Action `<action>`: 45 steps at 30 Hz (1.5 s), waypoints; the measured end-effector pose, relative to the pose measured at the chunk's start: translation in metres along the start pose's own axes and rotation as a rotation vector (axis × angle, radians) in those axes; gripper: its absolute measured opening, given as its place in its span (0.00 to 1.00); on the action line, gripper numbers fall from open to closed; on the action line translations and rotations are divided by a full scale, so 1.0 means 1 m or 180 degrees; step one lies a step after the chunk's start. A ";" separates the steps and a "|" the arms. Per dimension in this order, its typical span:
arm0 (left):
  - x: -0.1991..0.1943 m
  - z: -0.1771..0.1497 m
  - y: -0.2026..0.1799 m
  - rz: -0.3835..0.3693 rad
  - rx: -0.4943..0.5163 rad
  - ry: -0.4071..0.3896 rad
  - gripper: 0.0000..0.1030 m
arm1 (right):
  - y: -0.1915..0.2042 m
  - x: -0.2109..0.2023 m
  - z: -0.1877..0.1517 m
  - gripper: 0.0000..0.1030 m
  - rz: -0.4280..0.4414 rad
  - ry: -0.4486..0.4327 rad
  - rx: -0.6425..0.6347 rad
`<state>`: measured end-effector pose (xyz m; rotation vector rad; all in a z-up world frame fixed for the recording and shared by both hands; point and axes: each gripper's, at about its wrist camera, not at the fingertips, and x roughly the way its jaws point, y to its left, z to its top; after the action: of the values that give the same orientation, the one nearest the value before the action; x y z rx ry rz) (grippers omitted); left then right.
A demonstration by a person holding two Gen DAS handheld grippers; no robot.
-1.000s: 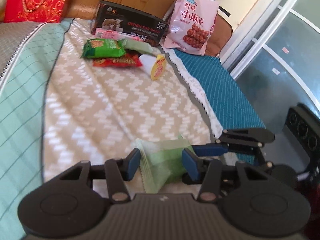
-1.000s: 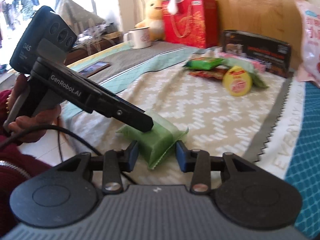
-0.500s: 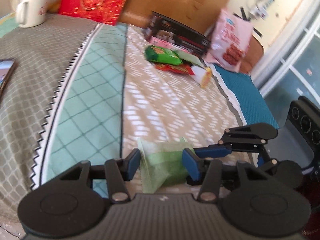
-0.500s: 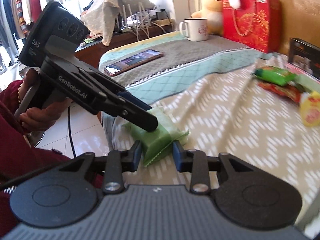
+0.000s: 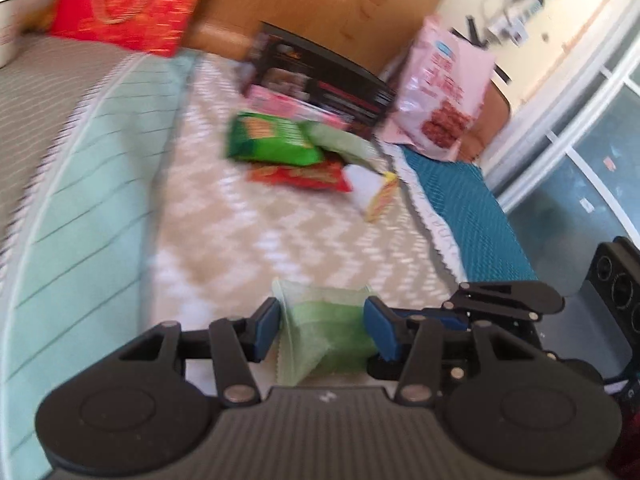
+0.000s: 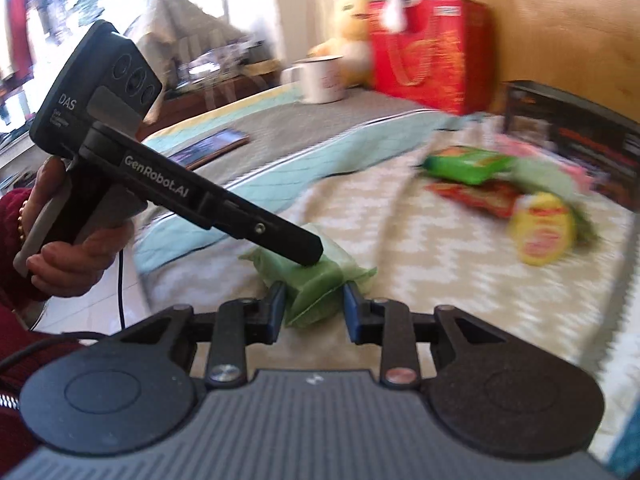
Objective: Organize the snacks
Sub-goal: 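Carry the green pack over the black tin box with the left tool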
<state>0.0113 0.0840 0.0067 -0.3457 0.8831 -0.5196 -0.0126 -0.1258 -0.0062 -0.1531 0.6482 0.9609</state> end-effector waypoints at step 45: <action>0.137 0.229 -0.020 0.0270 0.0104 -0.0556 0.48 | -0.226 0.006 0.104 0.39 -0.1212 -0.1141 0.0742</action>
<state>0.2605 0.0076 0.0647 -0.3173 0.7163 -0.4182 0.2174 -0.2109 0.0384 0.1003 0.3758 0.5214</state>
